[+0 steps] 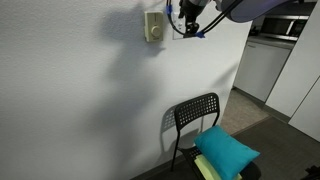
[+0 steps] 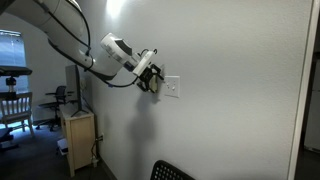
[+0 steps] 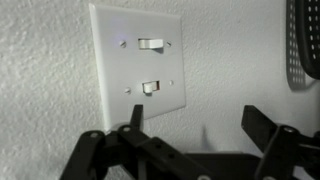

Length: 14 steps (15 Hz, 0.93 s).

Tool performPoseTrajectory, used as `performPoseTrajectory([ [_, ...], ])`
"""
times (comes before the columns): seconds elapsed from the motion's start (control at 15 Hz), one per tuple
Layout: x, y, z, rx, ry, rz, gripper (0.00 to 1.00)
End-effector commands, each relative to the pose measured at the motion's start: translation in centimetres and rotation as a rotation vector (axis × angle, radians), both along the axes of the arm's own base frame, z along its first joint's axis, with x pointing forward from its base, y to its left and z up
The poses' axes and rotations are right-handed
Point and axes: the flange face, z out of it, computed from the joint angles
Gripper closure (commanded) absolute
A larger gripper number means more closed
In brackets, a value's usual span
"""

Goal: Turn off the left light switch

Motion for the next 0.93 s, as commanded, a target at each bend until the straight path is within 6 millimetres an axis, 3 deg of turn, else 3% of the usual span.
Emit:
performPoseTrajectory([
  [0.0,2.1,-1.4,0.1,0.004,0.029,-0.003,0.0],
  [0.33,4.0,-3.5,-0.2,0.063,0.104,-0.002,0.0],
  [0.67,4.3,-3.6,0.1,0.088,0.148,0.004,0.0],
  [0.87,4.6,-3.8,-0.8,0.096,0.181,-0.003,0.0],
])
